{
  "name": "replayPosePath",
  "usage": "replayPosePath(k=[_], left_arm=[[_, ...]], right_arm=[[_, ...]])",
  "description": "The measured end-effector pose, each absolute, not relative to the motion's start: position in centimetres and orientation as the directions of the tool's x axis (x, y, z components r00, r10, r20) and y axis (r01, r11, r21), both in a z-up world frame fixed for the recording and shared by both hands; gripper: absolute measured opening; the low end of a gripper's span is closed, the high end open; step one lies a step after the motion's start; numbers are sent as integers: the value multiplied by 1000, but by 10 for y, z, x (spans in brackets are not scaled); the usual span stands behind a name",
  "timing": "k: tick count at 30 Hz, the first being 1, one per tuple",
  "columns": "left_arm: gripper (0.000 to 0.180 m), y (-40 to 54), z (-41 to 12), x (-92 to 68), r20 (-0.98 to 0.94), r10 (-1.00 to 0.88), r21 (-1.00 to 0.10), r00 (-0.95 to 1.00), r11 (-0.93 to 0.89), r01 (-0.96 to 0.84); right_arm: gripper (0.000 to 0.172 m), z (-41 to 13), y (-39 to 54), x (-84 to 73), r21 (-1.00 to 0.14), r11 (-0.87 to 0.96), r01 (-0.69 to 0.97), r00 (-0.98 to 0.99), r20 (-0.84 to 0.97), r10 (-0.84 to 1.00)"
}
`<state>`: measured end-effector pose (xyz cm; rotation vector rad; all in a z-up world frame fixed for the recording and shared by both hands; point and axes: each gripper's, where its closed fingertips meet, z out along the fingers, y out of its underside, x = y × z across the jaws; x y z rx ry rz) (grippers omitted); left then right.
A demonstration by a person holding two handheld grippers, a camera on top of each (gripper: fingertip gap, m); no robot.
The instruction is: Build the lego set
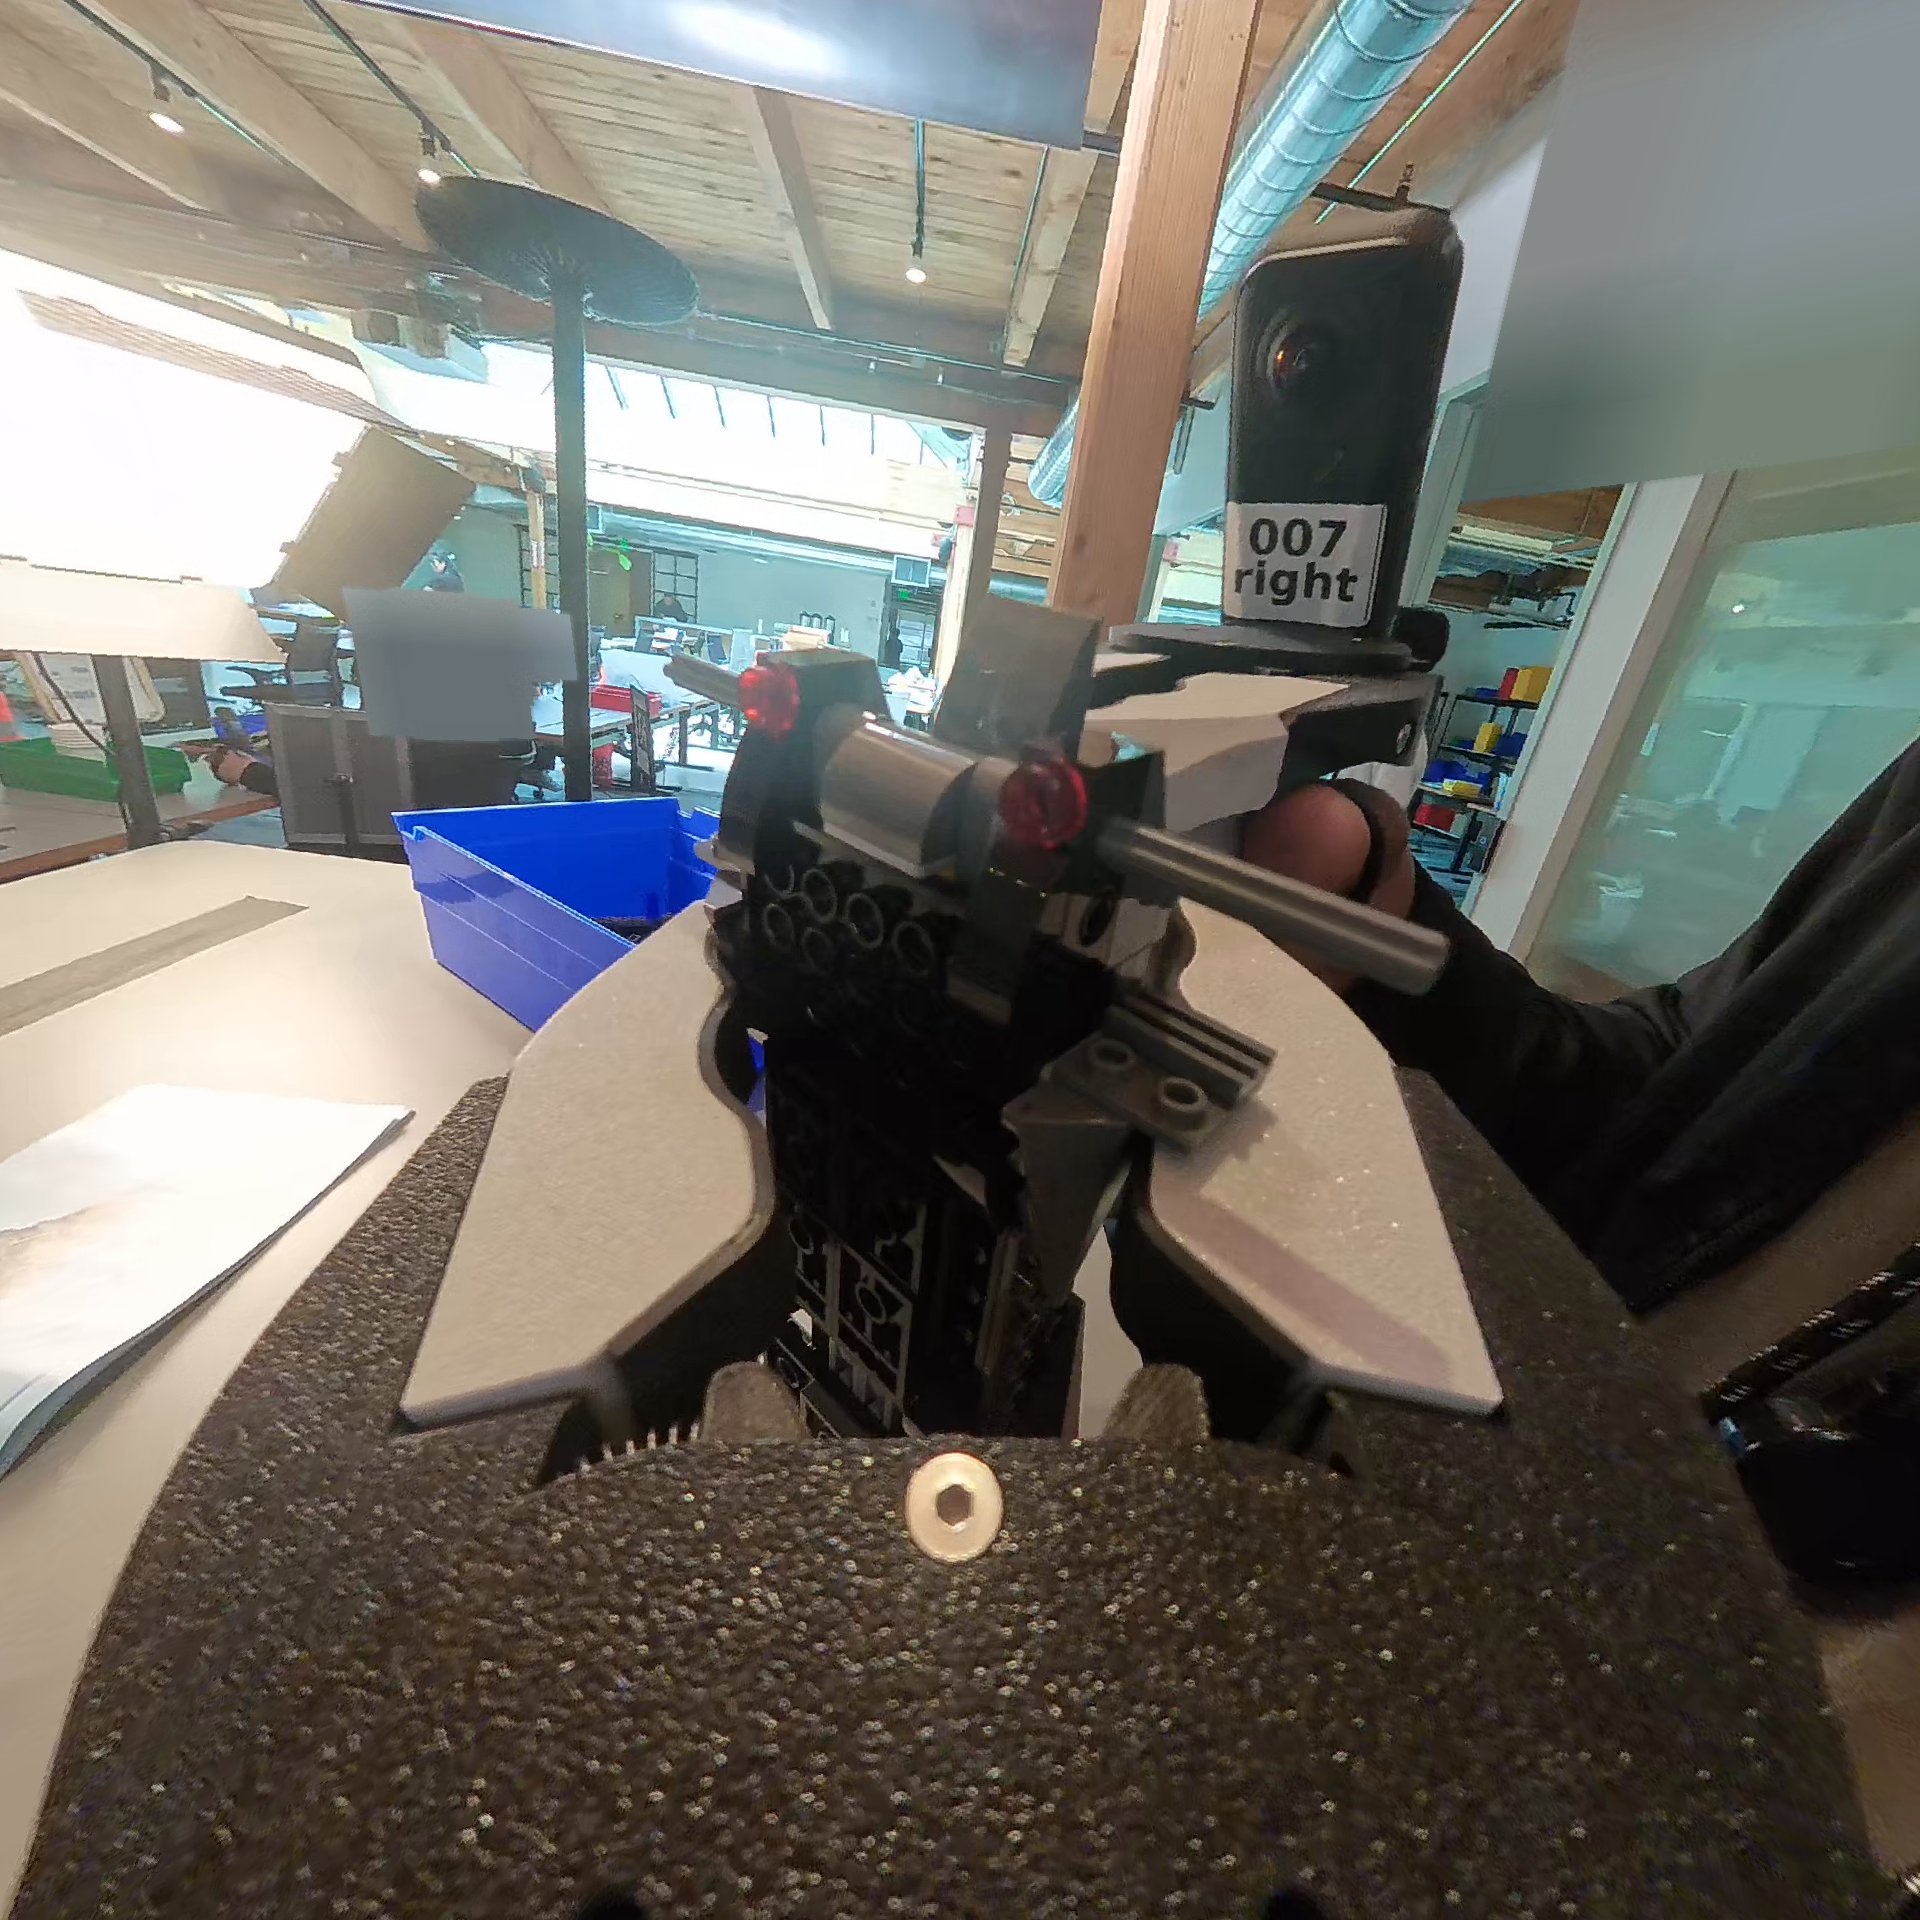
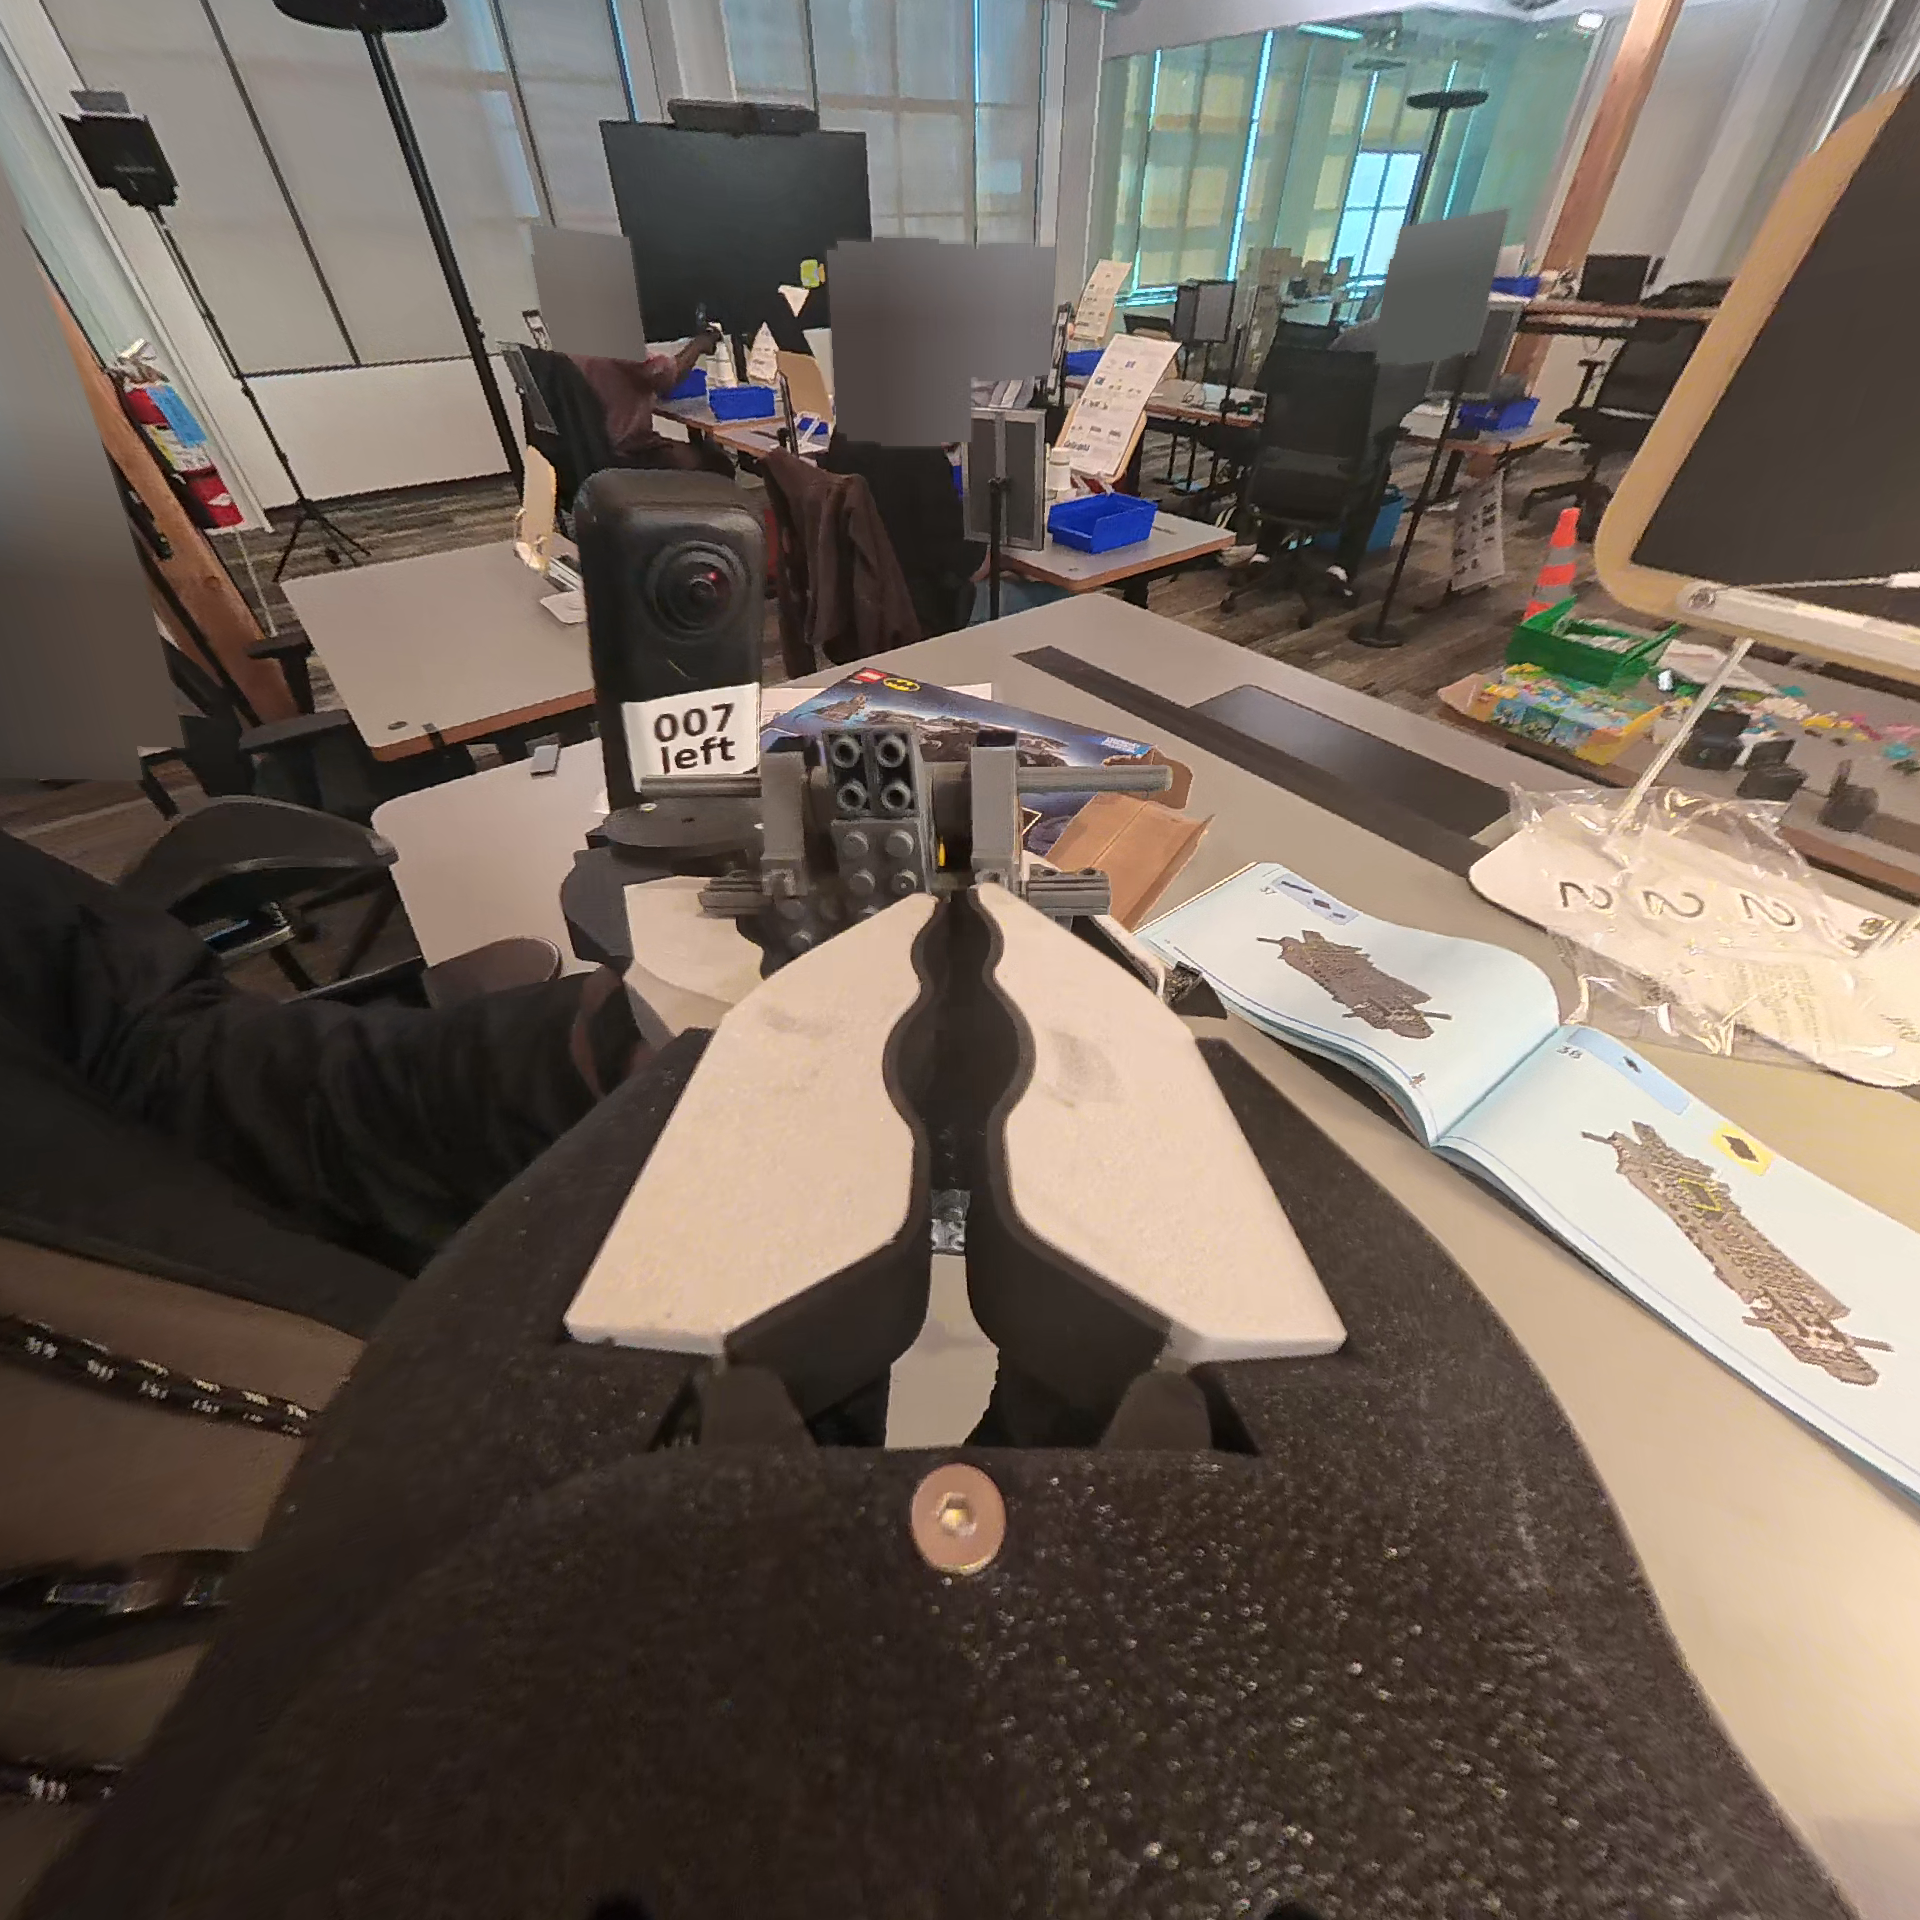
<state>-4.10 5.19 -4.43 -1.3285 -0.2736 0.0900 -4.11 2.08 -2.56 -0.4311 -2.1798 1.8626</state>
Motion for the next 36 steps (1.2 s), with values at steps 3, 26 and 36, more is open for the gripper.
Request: replayPosePath(k=[3,26,36], left_arm=[[76,52,-47,-41,154,216,-968,964,228,103],[73,65,-58,-23,131,143,-987,981,110,116],[72,64,-60,-24,106,158,-992,982,77,95]], right_arm=[[0,-18,21,-33,-992,119,42,-943,1,334],[0,-27,20,-23,-978,187,90,-958,-33,285],[0,-27,19,-23,-971,219,99,-956,-31,293]])
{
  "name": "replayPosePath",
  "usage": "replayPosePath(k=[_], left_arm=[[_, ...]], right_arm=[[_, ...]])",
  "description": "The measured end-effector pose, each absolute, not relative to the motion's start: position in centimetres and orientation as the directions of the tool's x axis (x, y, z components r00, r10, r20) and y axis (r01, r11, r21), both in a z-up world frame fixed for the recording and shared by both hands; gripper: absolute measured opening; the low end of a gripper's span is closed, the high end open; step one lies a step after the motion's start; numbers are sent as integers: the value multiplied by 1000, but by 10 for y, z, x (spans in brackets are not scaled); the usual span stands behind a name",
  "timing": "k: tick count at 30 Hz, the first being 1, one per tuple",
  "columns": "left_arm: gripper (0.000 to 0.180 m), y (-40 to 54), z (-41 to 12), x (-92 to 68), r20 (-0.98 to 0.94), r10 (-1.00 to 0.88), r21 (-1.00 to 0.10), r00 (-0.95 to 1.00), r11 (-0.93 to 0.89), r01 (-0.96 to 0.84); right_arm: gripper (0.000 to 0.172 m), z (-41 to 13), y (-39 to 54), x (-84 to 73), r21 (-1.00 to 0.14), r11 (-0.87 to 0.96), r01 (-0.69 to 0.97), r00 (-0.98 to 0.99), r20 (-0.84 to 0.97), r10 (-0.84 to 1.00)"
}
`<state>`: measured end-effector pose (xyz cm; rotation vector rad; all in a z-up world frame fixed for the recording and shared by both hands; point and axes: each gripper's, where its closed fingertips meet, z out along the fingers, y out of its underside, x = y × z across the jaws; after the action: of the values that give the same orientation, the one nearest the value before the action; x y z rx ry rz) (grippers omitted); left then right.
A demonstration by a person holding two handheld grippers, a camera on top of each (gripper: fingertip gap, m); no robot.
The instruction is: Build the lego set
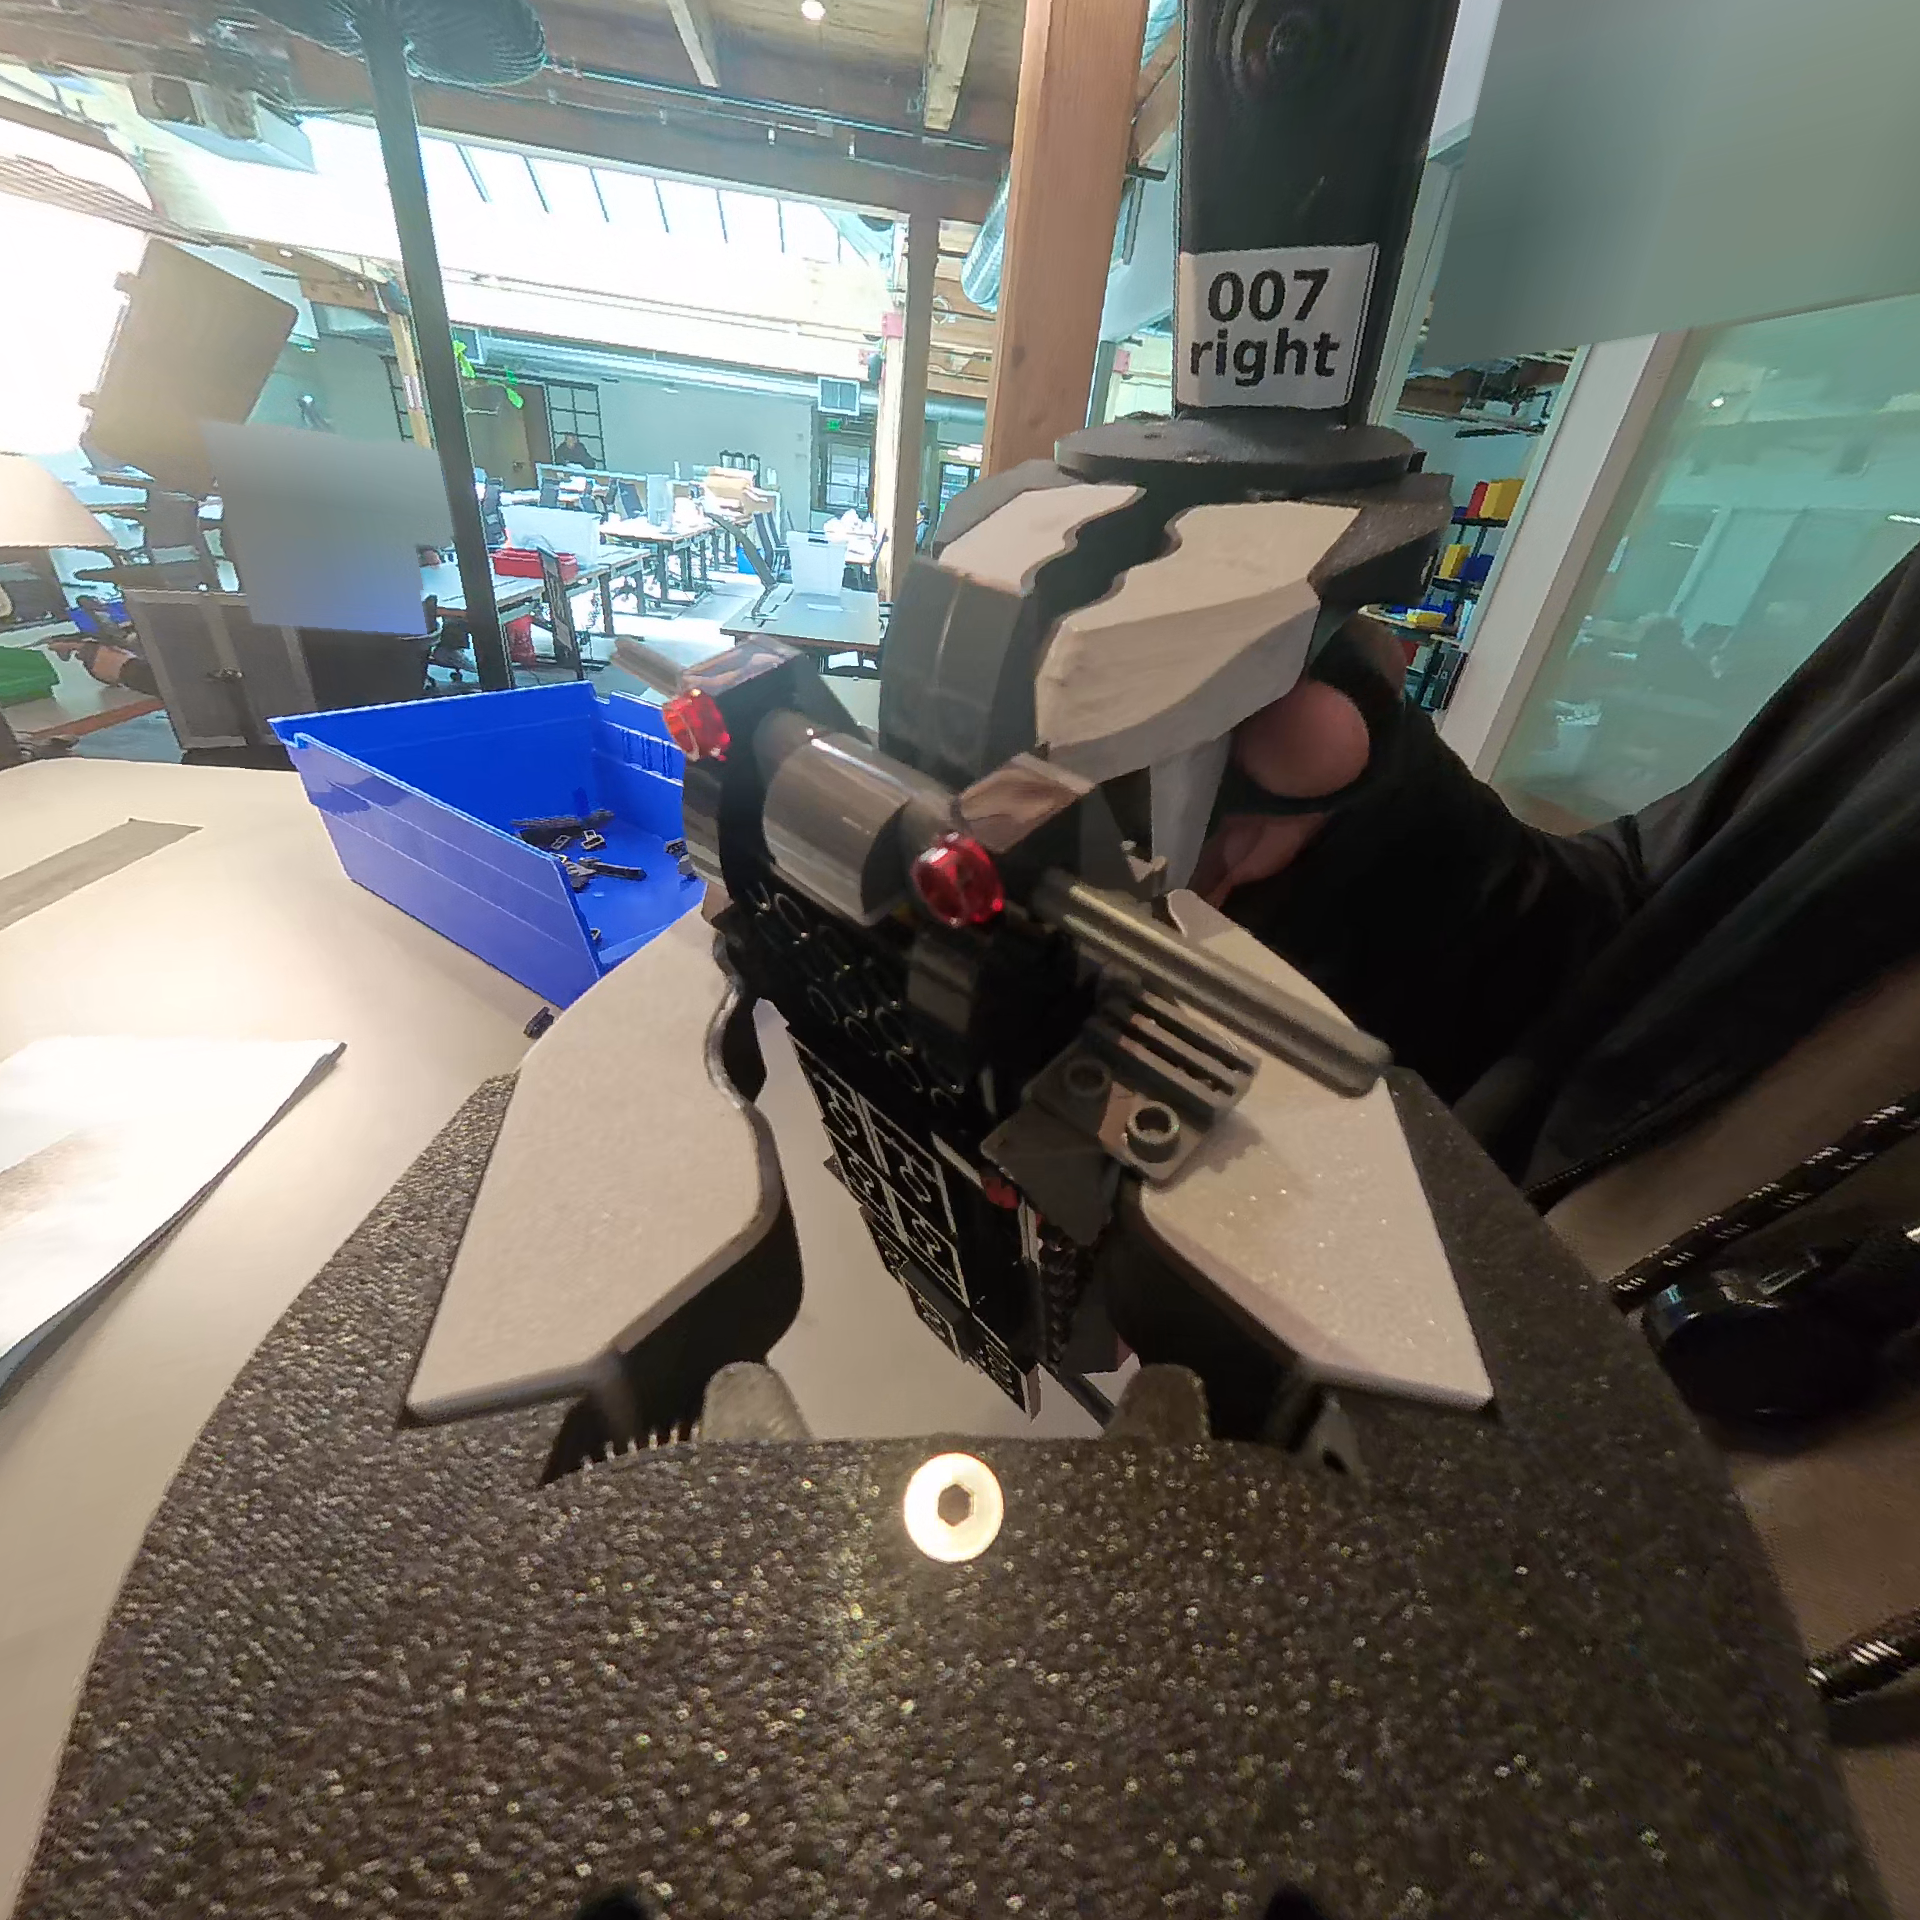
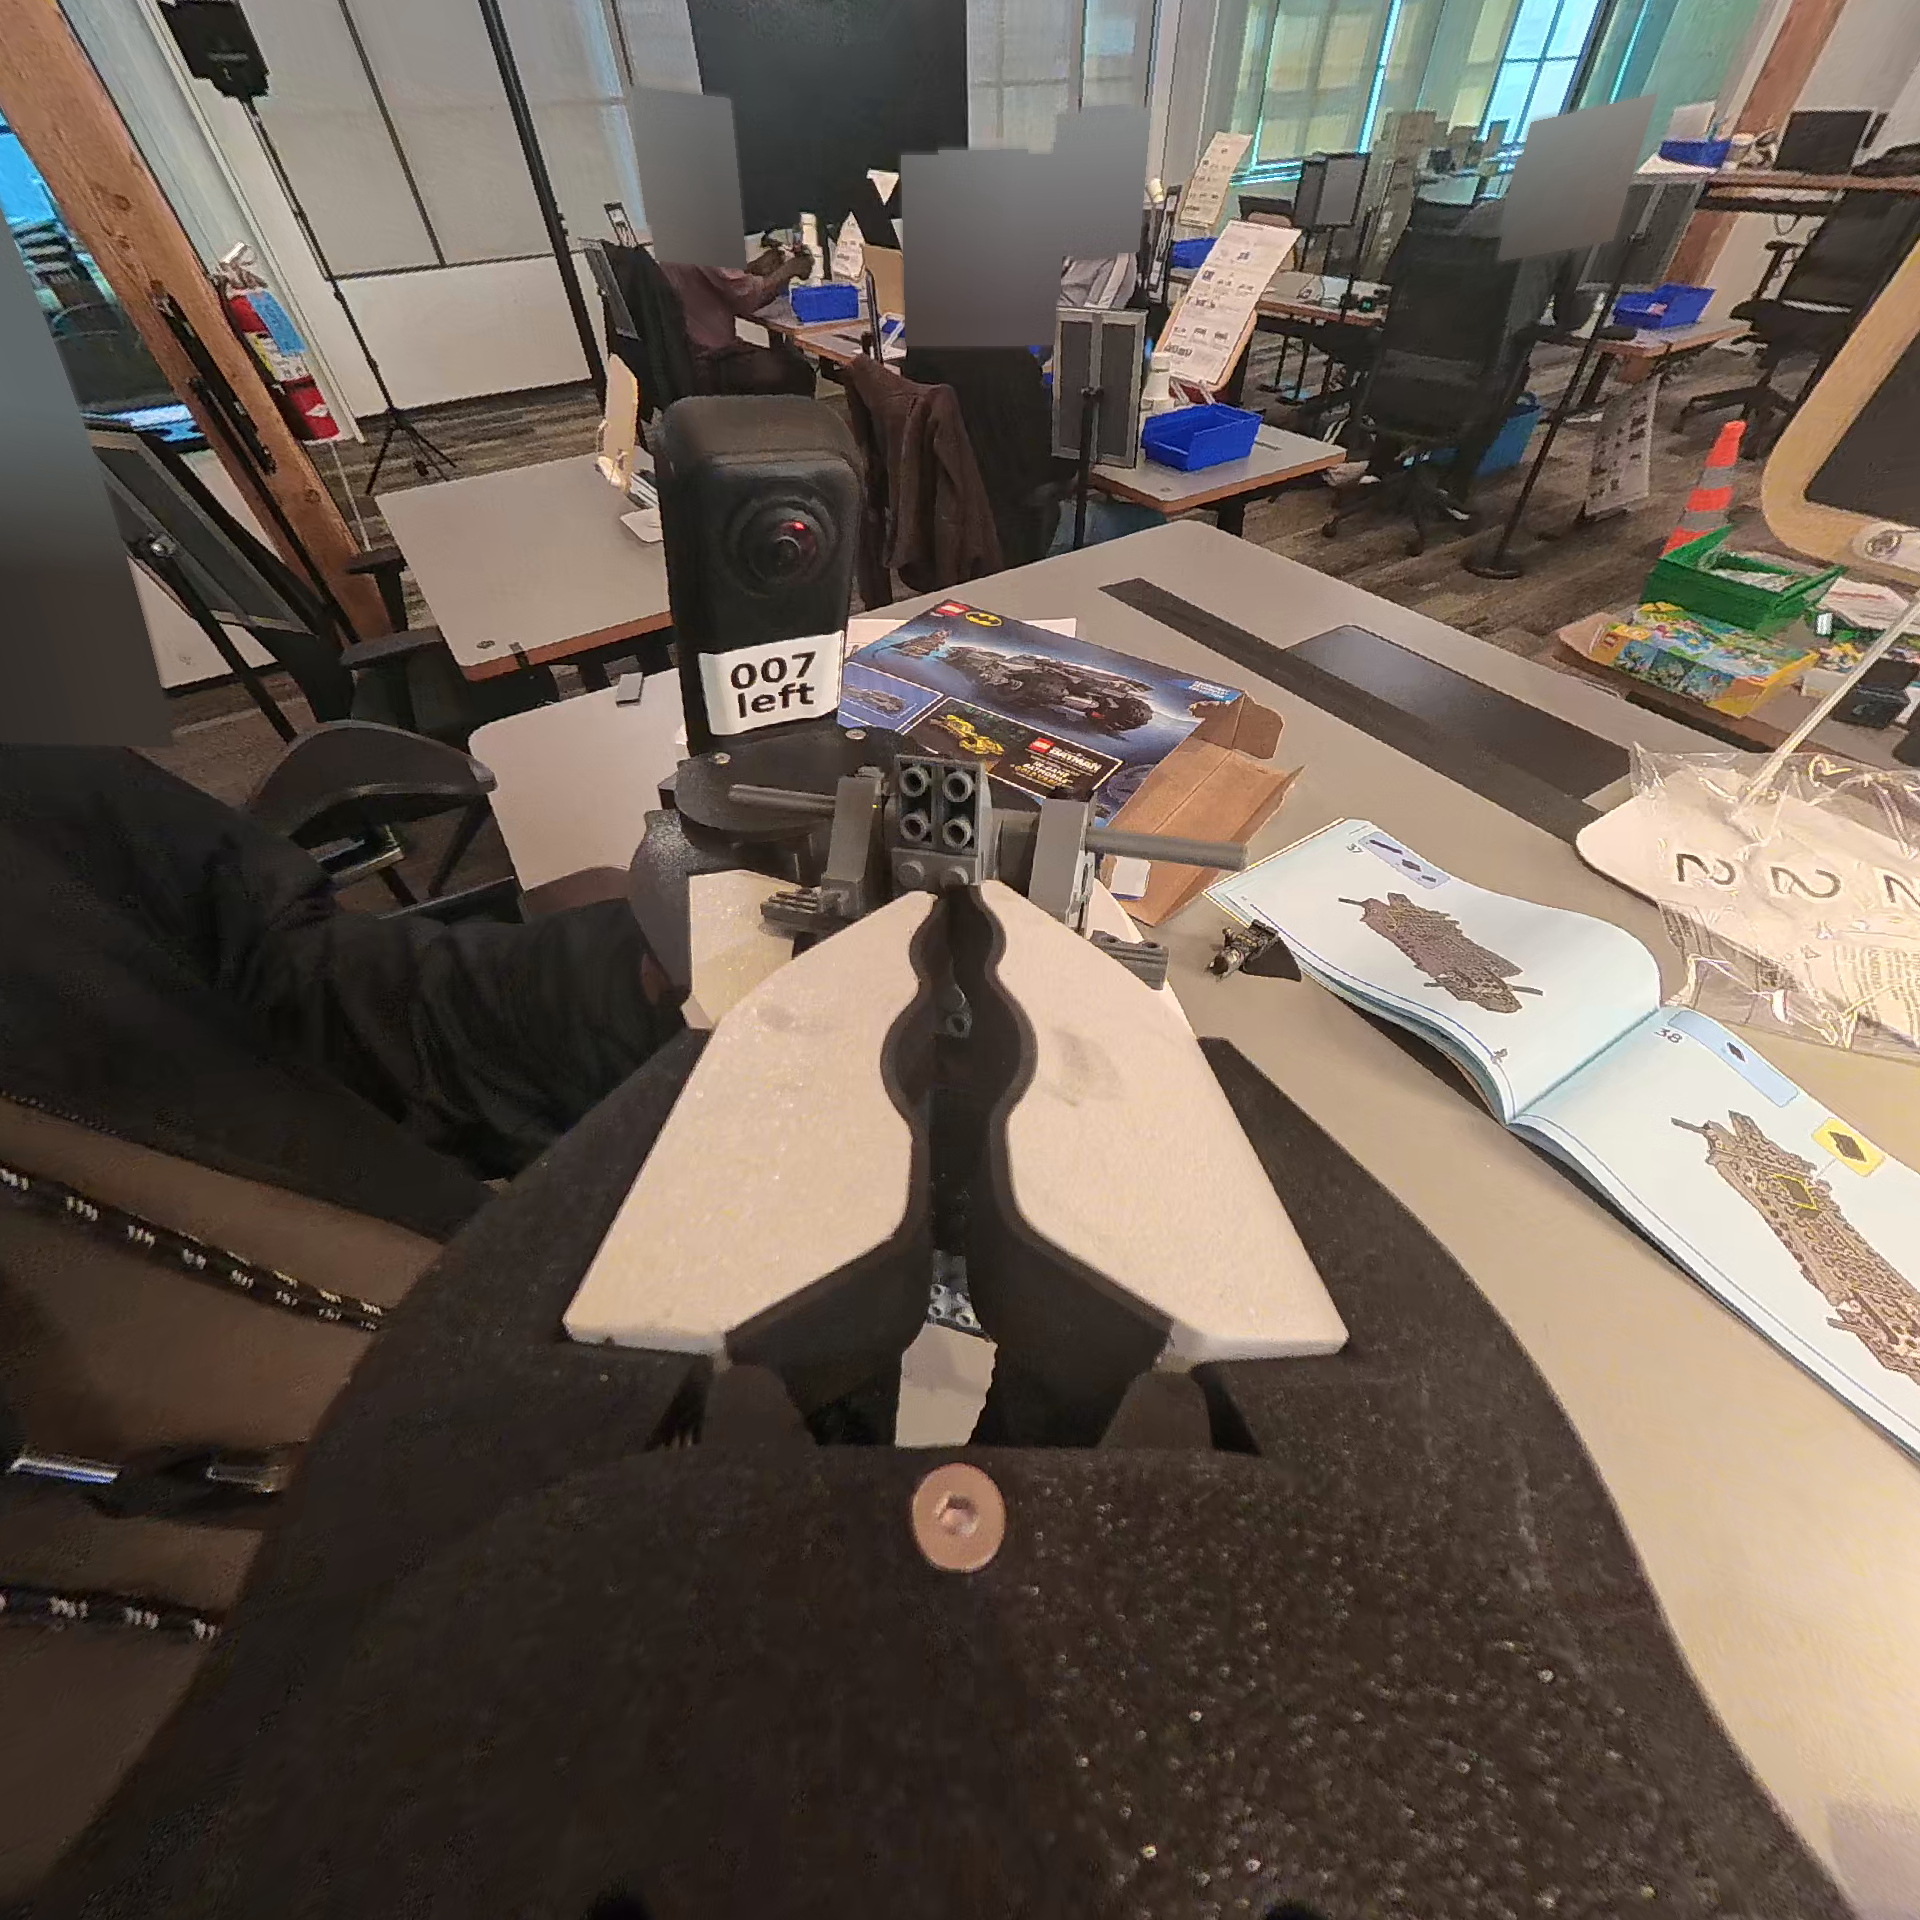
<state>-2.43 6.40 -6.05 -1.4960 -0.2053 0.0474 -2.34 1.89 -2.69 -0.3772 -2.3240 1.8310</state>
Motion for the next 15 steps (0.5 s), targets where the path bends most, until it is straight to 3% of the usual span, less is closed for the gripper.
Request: replayPosePath(k=[15], left_arm=[[72,67,-64,-27,144,168,-989,975,60,135]], right_arm=[[1,-30,21,-28,-959,264,102,-943,-10,332]])
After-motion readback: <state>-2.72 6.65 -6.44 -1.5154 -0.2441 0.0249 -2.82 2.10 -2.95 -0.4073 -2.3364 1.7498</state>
